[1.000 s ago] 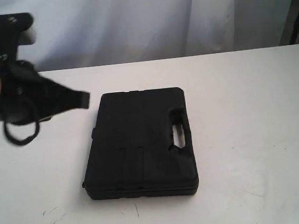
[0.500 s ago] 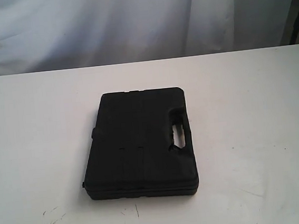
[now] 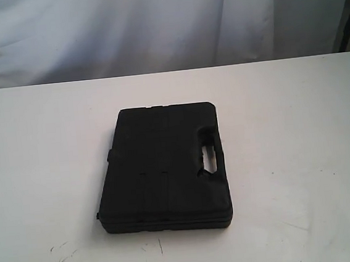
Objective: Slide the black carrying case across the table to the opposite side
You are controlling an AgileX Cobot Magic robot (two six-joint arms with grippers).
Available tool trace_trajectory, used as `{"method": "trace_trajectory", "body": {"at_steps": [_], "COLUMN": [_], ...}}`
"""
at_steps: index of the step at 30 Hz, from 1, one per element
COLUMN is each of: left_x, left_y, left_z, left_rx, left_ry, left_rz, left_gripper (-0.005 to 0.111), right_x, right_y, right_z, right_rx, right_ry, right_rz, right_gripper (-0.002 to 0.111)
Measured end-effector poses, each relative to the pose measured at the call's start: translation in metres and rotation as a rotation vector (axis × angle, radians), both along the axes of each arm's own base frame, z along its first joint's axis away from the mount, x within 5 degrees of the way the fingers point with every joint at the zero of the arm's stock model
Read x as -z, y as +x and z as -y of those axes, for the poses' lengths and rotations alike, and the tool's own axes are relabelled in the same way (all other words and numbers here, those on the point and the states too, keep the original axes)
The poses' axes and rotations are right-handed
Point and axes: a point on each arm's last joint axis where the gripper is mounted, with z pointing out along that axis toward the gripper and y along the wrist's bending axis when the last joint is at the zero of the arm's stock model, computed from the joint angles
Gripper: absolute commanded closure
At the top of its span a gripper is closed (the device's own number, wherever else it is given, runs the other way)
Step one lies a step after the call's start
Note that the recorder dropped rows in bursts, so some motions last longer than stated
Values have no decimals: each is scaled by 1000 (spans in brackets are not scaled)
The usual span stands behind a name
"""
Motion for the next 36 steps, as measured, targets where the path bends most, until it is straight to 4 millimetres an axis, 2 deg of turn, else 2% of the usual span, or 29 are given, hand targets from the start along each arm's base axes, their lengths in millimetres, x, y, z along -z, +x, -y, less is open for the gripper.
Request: {"method": "trace_trajectory", "body": {"at_steps": [3,10,15,25,36], "left_x": [11,36,61,115,119], "left_y": [-2,-26,-35,-34,-36], "left_z": [-11,-24,-24,-18,-18], "left_rx": [-114,-263,-268,-206,-203], "left_ry": [-64,-145,-168,-193,-181], "left_rz": [33,92,99,146,129], "left_gripper": [107,107,107,107,107], "right_x": [0,0,0,0,0], "right_y": [0,0,0,0,0], "right_z": [0,0,0,0,0], "right_rx": [0,0,0,0,0], "right_ry": [0,0,0,0,0], "right_rz": [0,0,0,0,0], "right_gripper": [108,108,108,108,108]}}
